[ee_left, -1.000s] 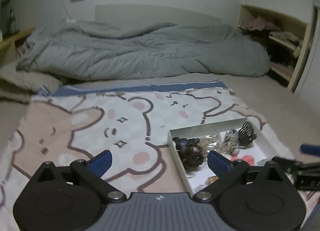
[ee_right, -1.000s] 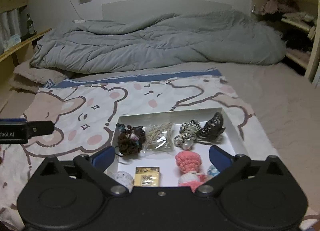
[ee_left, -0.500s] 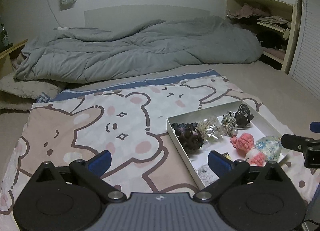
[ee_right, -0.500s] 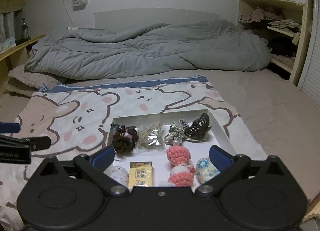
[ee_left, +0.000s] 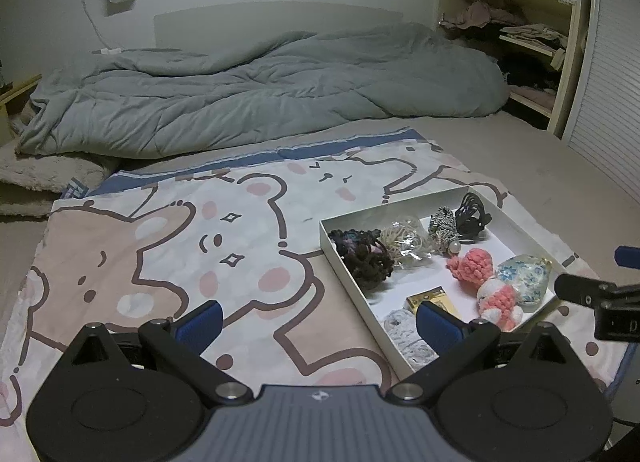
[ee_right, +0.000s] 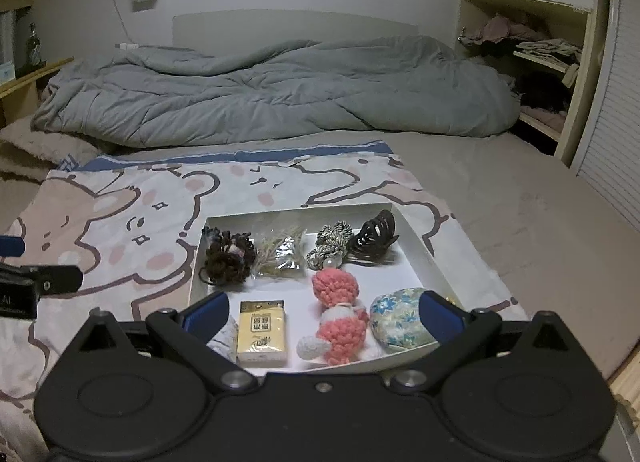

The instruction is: Organize objects

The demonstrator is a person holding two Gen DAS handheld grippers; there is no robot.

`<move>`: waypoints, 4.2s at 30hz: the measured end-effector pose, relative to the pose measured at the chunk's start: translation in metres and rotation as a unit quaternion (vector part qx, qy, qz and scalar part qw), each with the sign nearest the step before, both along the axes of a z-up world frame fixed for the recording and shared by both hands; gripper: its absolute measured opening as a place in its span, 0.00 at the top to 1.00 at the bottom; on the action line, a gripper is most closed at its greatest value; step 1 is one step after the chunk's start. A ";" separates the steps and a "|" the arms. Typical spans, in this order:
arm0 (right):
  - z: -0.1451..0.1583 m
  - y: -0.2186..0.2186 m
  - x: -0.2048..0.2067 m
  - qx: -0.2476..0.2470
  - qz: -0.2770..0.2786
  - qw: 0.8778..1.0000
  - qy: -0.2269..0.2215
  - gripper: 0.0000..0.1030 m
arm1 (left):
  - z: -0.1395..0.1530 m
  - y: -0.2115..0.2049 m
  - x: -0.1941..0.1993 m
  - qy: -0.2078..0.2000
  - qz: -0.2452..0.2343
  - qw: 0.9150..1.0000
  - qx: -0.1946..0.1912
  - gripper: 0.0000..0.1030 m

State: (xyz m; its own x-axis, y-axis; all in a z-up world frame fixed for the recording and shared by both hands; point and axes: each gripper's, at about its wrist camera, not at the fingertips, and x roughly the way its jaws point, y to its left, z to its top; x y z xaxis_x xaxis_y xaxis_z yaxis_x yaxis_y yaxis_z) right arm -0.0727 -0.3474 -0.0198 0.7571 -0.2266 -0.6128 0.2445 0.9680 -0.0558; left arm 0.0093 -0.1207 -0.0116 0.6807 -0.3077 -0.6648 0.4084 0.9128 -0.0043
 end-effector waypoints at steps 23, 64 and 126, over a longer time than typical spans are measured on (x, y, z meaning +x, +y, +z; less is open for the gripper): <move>-0.001 -0.004 0.000 0.010 -0.007 1.000 0.005 0.01 | -0.005 -0.002 0.003 0.004 0.001 1.000 0.013 0.00; -0.002 -0.002 0.001 0.008 -0.004 1.000 0.005 0.01 | -0.006 -0.002 0.003 0.010 -0.002 1.000 0.013 0.00; -0.002 -0.001 0.002 0.008 -0.004 1.000 0.006 0.01 | -0.008 -0.001 0.003 0.017 -0.003 1.000 0.015 0.00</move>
